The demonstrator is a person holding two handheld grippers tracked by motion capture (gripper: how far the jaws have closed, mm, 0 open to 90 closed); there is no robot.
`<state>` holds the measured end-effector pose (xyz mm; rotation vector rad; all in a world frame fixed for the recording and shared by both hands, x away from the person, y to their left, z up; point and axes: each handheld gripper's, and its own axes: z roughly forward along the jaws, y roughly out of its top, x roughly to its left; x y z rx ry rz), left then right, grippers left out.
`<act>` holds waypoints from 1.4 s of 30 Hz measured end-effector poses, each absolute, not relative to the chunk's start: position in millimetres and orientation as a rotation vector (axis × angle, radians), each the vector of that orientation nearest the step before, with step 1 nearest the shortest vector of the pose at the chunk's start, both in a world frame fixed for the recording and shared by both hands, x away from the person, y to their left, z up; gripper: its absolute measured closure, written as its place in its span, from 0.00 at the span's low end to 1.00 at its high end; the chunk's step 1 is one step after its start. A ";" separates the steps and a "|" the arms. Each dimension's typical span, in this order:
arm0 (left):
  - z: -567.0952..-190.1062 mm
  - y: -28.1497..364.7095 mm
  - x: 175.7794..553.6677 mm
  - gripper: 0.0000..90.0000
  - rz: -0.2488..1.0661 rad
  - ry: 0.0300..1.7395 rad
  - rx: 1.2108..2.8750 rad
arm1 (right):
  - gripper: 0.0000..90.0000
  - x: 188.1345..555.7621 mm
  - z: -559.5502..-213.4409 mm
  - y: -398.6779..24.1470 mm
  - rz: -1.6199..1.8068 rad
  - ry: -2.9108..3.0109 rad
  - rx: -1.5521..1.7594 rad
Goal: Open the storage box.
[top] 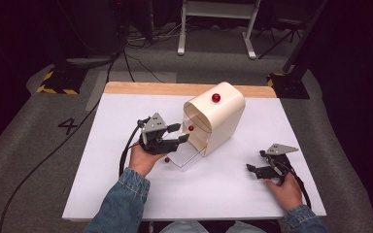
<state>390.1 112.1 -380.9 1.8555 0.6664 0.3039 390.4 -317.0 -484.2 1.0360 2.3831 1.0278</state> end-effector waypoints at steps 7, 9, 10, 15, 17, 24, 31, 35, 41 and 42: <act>-385.3 103.7 408.0 0.54 0.283 0.685 1.820 | 0.16 390.3 -484.2 -316.9 1.028 2.383 1.035; -387.7 102.1 409.8 0.54 0.280 0.687 1.824 | 0.16 390.3 -484.2 -316.9 1.028 2.382 1.034; -388.9 101.5 410.8 0.54 0.282 0.687 1.829 | 0.16 390.4 -484.2 -316.9 1.028 2.382 1.034; -394.8 96.8 414.4 0.60 0.278 0.690 1.850 | 0.16 390.3 -484.2 -316.9 1.027 2.382 1.035; -395.3 96.4 414.6 0.63 0.281 0.689 1.852 | 0.16 390.3 -484.2 -316.9 1.027 2.382 1.034; -397.5 92.1 417.7 0.75 0.283 0.682 1.848 | 0.16 390.2 -484.2 -316.8 1.025 2.380 1.031; -398.7 90.8 417.1 0.81 0.292 0.673 1.865 | 0.16 390.2 -484.2 -316.8 1.025 2.381 1.031; -398.8 91.1 417.2 0.82 0.287 0.675 1.860 | 0.16 390.3 -484.2 -316.9 1.026 2.381 1.033; -397.5 92.6 415.0 0.82 0.293 0.677 1.871 | 0.16 390.0 -484.2 -316.8 1.025 2.380 1.029; -397.0 93.8 414.0 0.82 0.292 0.678 1.873 | 0.16 389.6 -484.2 -316.5 1.024 2.377 1.025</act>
